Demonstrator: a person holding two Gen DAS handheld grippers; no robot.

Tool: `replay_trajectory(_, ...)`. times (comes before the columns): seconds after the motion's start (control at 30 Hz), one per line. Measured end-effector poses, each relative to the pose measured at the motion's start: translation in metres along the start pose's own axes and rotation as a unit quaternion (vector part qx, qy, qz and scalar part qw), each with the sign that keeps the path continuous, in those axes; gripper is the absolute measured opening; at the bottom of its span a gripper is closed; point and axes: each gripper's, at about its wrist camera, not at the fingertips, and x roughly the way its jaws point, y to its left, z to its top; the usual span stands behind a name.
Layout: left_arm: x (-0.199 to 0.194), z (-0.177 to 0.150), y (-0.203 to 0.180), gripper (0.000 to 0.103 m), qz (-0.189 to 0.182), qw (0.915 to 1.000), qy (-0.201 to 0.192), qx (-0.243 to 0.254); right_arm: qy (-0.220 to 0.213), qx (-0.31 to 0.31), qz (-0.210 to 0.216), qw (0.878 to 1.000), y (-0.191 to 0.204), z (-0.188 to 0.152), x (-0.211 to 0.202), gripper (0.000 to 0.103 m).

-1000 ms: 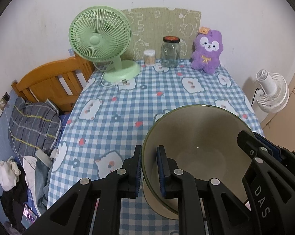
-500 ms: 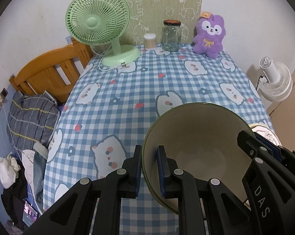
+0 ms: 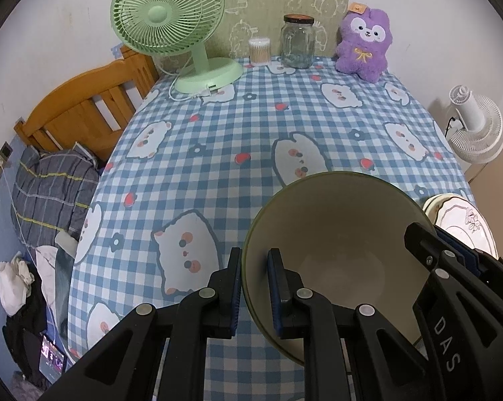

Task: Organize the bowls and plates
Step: 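Carry the held bowl over the plate stack with both grippers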

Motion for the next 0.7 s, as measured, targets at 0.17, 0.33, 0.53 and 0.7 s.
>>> replay_trajectory(0.17,0.005,-0.001,0.0,0.012,-0.002,1.0,0.006,0.002,-0.001,0.002,-0.005,1.0,-0.001,-0.002,0.003,0.016)
replay_trajectory(0.33,0.009,-0.002,-0.002,0.012,-0.01,0.9999,0.012,0.004,0.002,0.004,-0.012,1.0,-0.003,-0.003,0.005,0.016)
replay_trajectory(0.53,0.011,-0.004,-0.004,0.012,-0.014,0.9998,0.012,0.007,0.008,0.004,-0.017,1.0,-0.005,-0.003,0.007,0.016)
replay_trajectory(0.7,0.011,-0.003,-0.005,0.012,-0.015,0.9998,0.012,0.006,0.011,0.004,-0.018,1.0,-0.003,-0.003,0.007,0.016)
